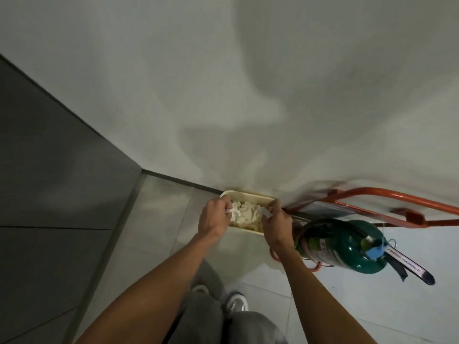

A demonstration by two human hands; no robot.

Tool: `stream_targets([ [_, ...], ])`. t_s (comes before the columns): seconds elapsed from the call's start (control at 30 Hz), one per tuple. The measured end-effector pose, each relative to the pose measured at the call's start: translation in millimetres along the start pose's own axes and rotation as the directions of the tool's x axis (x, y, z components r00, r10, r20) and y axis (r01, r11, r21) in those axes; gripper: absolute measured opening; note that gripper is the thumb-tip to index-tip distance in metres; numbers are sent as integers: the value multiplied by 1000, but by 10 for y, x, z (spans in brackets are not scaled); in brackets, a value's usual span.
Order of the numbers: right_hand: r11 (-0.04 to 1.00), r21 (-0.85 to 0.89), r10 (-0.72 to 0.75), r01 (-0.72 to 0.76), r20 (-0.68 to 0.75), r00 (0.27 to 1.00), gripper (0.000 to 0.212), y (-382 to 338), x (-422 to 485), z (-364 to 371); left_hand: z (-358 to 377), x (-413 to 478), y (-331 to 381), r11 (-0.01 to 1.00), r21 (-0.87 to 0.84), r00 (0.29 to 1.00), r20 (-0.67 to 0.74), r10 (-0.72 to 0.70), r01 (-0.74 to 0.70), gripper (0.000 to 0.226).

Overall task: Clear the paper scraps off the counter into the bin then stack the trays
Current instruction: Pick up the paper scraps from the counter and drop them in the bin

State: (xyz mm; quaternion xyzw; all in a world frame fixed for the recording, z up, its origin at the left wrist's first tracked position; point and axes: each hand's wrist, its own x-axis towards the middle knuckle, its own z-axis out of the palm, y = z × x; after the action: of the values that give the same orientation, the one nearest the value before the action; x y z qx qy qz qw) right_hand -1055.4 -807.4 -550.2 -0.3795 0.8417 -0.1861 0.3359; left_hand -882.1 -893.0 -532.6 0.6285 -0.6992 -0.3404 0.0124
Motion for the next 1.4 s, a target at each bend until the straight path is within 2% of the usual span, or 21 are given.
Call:
stream_targets([
  [0.07,997,-74,13,-10,49,999,24,210,214,232,340,278,-138,999,50,997,73,-5,1,29],
  [0.2,981,-191,55,-15,202,978,45,410,431,480,693,550,-305,990,132,951,309,11,-54,56],
  [0.27,978,-208,46,-3,201,979,43,340,396,441,622,499,-283,989,138,947,321,14,-61,58],
  [0.37,981,-192,15,20,182,983,39,9,186,199,240,246,-217,986,156,962,274,13,-58,51],
  [0.53,981,-137,-118,137,139,983,31,-949,-476,-504,-977,-435,113,995,93,987,158,24,-39,48],
  [0.67,947,-128,-280,295,125,952,31,-1917,-1237,-1147,-2170,-1176,394,1000,24,1000,-3,10,-10,45],
  [0.8,893,-124,-420,433,122,899,32,-2907,-2045,-1675,-3250,-1979,408,997,-77,981,-191,-42,27,39],
  [0.87,843,-33,-528,537,142,837,31,-3348,-2387,-1824,-3738,-2347,336,987,-159,956,-285,-74,30,38],
  [0.93,784,-22,-610,620,160,777,30,-3780,-2677,-1900,-4186,-2684,219,976,-211,918,-374,-135,57,38],
  [1.1,609,9,-769,793,251,588,32,-4665,-3314,-1679,-5028,-3525,-336,965,-223,765,-595,-248,139,35],
  [1.3,370,161,-907,915,274,319,30,-5591,-4034,-951,-5507,-4337,-1443,897,-374,554,-706,-441,238,28],
  [1.4,305,181,-917,935,322,237,30,-6027,-4319,-482,-5695,-4616,-2090,845,-440,480,-695,-535,305,24],
])
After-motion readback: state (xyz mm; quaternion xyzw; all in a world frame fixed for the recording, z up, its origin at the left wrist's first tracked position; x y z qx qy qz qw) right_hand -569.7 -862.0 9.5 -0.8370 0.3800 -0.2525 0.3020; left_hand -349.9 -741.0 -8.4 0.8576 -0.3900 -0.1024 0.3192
